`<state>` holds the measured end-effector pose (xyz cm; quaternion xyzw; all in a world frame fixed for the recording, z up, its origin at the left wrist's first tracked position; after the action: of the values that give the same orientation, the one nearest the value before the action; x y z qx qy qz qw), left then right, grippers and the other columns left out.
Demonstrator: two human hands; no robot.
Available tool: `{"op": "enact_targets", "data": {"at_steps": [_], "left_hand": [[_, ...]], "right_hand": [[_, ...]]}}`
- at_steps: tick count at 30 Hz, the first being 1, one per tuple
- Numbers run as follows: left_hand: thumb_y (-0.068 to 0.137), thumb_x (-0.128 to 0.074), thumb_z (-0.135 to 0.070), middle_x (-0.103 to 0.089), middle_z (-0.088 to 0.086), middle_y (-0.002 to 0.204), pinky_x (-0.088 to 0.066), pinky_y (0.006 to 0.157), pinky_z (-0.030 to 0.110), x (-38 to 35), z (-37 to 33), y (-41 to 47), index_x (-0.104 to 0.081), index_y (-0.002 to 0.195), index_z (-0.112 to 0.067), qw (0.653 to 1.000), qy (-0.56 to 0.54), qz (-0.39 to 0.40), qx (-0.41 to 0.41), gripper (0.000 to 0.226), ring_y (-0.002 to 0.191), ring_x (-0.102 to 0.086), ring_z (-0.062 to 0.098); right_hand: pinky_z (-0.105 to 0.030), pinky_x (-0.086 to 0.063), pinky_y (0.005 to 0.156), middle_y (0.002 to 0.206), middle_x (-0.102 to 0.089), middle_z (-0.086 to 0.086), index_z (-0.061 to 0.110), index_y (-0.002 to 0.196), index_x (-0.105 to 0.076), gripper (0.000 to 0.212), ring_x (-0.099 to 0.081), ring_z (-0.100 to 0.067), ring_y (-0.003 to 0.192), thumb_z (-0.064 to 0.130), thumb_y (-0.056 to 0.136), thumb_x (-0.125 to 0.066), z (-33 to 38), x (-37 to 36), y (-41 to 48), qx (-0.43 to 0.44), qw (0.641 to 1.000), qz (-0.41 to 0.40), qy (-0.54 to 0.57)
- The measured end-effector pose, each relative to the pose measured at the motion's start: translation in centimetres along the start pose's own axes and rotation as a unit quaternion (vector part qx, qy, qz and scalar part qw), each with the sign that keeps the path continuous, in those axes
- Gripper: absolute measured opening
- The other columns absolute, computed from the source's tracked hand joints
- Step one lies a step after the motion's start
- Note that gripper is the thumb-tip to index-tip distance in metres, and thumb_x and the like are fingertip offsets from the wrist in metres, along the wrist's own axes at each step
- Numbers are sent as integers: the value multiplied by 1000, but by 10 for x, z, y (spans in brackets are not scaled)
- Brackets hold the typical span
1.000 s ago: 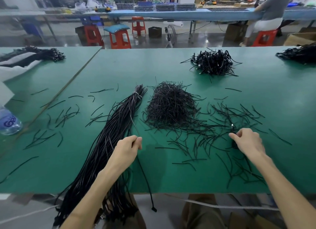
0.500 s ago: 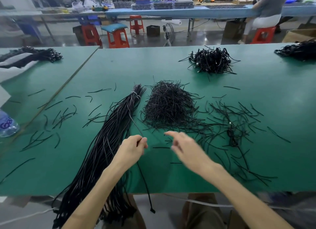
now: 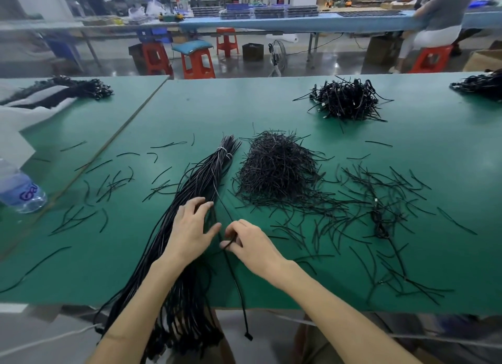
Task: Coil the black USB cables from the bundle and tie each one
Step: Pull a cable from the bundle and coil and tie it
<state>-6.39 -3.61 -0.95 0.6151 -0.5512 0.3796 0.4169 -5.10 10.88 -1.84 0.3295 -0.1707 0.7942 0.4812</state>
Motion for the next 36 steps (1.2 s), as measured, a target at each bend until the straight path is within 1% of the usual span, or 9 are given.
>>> {"op": "enact_targets", "data": {"at_steps": [2,5,10,18,22,26,29,32,36], "left_hand": [[103,-46,-52,-11,5,170,-1,127,42,-26,7,4,-18,162,-13,995,73,62,17,77,157,-4,23],[108,-26,-47,1,1,172,7,127,43,-41,13,10,-1,164,-14,990,122,62,28,69,157,10,16],[110,-18,-36,5,0,172,5,127,44,-48,19,14,4,163,-13,986,152,62,25,61,157,12,16],[111,-17,-34,7,-4,172,7,127,41,-49,27,27,2,164,-16,988,137,68,18,58,156,14,12],[112,-17,-31,7,-5,171,7,127,40,-46,32,32,1,164,-16,990,117,75,-1,57,156,15,11],[112,-18,-30,6,-5,172,8,127,41,-45,29,32,-1,164,-16,991,110,70,-8,57,156,16,11],[111,-30,-29,2,0,172,9,127,43,-41,21,29,-13,164,-16,993,83,76,-25,57,156,15,15],[109,-36,-41,-18,-4,168,9,127,39,-21,-10,14,-53,147,-20,993,-17,20,-118,47,158,1,13],[101,-31,-67,-62,-25,127,-28,121,31,-18,-61,-35,-71,100,-37,961,-187,96,-181,50,130,-47,-6]], "right_hand": [[-33,-48,85,98,-56,8,18,100,-60,19,-50,-9,87,36,98,-64,0,-1,-2,-3,1000,2,18],[-34,-48,86,100,-59,6,17,98,-60,17,-54,-12,94,34,100,-60,2,0,-4,8,1000,-19,12],[-37,-48,88,99,-65,0,10,102,-69,35,-57,-16,95,36,102,-45,11,-6,-19,92,991,-75,-56],[-30,-48,60,68,-56,1,9,71,-58,40,-50,-15,63,25,107,-48,34,0,-49,268,919,-253,-142],[-25,-48,60,65,-47,20,11,76,-59,39,-45,1,59,28,107,-43,-13,33,-43,72,943,-300,121],[-22,-40,54,52,-49,6,13,64,-51,55,-41,-13,49,47,105,-39,-74,48,-54,-130,837,-401,349],[-31,-42,60,56,-56,0,13,63,-51,55,-49,-15,53,42,108,-41,-87,47,-56,-158,794,-425,404],[-31,-41,58,57,-59,-2,12,64,-50,54,-48,-12,51,42,108,-41,-91,48,-58,-162,779,-433,423],[-27,-38,51,54,-58,-4,10,64,-49,52,-46,-12,48,37,108,-43,-95,49,-60,-176,742,-448,467]]}}
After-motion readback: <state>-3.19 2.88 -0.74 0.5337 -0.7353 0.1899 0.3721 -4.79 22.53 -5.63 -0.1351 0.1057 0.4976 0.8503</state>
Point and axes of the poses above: each hand's wrist, its own y-axis towards the middle knuckle, its own x-axis out of the back of the hand, z = x × y, the point moved 9 cm from there along y, towards the middle knuckle
